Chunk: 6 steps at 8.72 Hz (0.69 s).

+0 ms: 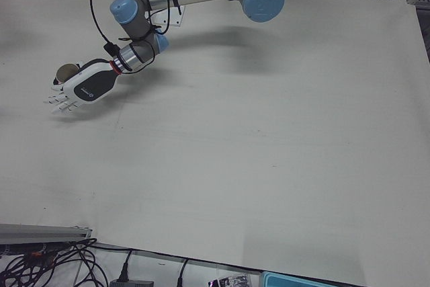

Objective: Pour water
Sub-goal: 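Carry both held cups toward the table center, toward each other, then tilt the right hand's cup over the left hand's cup to pour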

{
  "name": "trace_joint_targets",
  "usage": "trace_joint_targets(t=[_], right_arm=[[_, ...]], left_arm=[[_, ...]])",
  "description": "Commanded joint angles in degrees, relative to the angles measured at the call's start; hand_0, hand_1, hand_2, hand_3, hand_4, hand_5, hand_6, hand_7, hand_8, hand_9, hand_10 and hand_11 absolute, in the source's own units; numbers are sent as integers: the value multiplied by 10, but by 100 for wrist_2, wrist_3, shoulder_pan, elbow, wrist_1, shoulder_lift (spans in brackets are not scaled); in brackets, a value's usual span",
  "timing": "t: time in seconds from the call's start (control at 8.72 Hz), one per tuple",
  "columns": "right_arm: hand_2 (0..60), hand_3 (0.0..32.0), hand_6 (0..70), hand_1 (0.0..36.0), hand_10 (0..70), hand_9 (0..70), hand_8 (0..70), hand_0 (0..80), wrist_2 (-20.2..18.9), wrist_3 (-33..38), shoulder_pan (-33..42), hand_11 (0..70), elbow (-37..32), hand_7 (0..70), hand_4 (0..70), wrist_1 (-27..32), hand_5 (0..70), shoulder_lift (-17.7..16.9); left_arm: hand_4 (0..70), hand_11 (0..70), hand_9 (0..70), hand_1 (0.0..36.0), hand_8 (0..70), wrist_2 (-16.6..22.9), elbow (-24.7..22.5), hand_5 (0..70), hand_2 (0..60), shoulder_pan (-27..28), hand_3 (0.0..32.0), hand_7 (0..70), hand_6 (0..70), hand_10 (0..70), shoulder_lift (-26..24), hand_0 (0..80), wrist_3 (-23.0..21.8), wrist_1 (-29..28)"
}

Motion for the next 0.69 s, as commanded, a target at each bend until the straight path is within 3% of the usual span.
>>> trace_joint_targets(t=[0.0,0.11,0.46,0.57], right_arm=[[460,0,626,360,305,491,410,800,360,-663,-485,470,-58,653,700,-678,700,159],[469,0,620,360,300,481,401,800,422,-786,-512,464,-84,644,700,-820,700,168],[520,0,607,360,286,463,385,800,677,-1244,-758,447,-399,628,700,-1357,700,616],[491,0,592,360,294,461,383,800,773,-1279,-898,456,-532,611,700,-1357,700,712]], left_arm=[[700,93,16,360,63,-21,7,700,600,137,0,151,127,49,-119,732,2,37],[700,92,16,360,64,-125,7,700,600,146,0,152,127,48,-128,728,2,29],[700,95,17,360,65,-213,24,700,600,190,0,155,132,50,-259,730,11,37],[700,96,17,360,66,-266,50,700,600,234,0,158,136,51,-303,724,11,46]])
